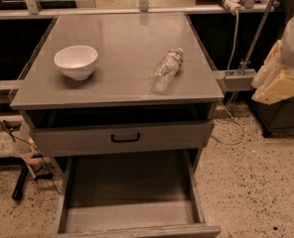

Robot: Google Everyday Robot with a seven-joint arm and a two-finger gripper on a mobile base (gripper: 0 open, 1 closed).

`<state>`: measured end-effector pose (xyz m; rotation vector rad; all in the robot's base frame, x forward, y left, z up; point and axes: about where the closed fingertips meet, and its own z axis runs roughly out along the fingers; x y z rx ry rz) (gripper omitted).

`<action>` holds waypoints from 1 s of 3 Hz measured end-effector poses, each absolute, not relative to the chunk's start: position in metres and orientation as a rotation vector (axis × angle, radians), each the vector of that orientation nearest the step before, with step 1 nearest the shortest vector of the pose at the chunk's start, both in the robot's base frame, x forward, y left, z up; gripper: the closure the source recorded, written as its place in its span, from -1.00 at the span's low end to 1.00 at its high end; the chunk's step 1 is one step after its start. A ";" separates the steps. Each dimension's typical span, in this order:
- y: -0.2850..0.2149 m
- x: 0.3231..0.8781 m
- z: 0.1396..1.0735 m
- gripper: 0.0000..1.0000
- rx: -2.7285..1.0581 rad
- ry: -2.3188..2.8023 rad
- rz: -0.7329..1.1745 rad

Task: Close middle drawer

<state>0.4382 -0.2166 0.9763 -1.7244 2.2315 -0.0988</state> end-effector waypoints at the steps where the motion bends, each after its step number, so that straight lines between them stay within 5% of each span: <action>1: -0.217 0.438 0.976 0.78 -1.724 2.232 -0.099; 2: -0.217 0.438 0.976 1.00 -1.724 2.231 -0.099; 3: -0.219 0.439 0.980 1.00 -1.716 2.235 -0.121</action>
Offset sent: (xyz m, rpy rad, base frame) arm 0.0000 0.0000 0.0000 0.0000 0.0000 0.0000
